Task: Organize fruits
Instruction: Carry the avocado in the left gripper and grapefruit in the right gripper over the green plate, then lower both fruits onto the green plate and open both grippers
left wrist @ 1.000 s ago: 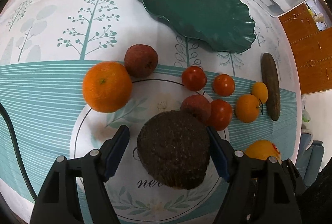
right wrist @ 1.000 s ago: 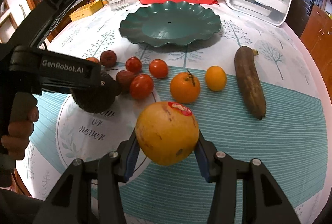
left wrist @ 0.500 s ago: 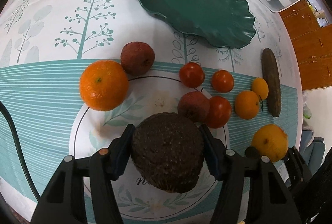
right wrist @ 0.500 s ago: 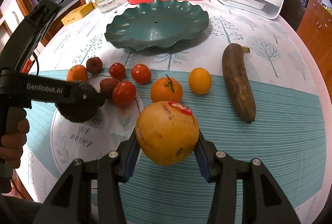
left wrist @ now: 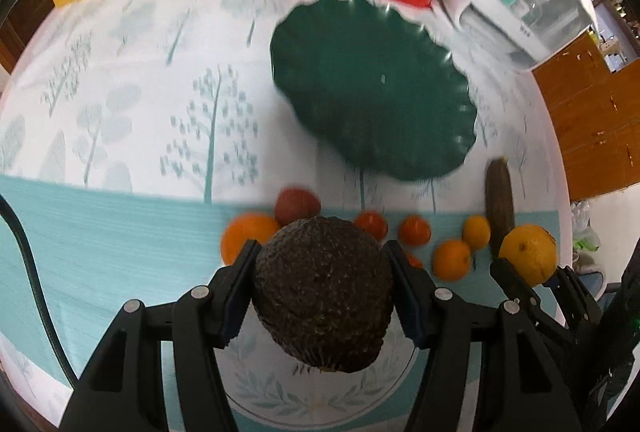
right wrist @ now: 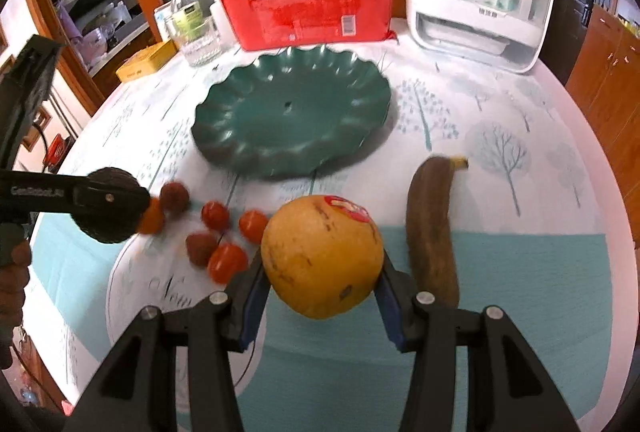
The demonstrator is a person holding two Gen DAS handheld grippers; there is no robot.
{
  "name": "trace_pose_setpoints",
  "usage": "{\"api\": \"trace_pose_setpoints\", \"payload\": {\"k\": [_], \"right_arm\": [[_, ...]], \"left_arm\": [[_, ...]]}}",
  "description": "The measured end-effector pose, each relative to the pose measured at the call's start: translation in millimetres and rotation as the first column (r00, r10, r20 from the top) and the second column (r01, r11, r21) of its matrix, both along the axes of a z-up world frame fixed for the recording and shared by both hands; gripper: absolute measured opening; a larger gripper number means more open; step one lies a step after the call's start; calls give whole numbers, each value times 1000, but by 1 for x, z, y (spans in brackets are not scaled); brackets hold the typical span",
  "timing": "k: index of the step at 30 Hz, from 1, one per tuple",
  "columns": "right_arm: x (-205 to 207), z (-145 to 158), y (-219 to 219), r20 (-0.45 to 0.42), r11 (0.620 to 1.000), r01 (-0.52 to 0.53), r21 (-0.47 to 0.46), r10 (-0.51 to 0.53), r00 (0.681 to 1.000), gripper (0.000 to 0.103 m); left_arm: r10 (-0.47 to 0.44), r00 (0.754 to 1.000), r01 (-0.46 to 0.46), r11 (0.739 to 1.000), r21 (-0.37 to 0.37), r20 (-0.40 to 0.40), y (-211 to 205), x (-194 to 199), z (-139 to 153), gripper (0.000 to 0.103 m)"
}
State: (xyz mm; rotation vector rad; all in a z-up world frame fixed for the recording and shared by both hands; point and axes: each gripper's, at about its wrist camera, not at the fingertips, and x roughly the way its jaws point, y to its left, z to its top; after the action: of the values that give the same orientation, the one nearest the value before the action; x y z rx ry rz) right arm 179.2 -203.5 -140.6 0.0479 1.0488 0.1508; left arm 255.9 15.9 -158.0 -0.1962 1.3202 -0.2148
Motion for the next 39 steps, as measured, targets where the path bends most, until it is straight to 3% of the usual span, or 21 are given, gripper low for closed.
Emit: {"api": "trace_pose_setpoints", "payload": {"k": [15, 25, 39], "right_arm": [[82, 3, -12, 81, 999, 10, 34, -13, 997, 49], [124, -18, -10, 81, 996, -16, 89, 9, 997, 49], [139, -48, 0, 16, 992, -43, 120, 41, 999, 50]], "left_arm": [[-10, 986, 6, 1000, 21, 166, -25, 66, 20, 60], [8, 983, -6, 1000, -13, 182, -41, 93, -11, 60], [-26, 990, 25, 1000, 5, 138, -54, 105, -44, 61]]}}
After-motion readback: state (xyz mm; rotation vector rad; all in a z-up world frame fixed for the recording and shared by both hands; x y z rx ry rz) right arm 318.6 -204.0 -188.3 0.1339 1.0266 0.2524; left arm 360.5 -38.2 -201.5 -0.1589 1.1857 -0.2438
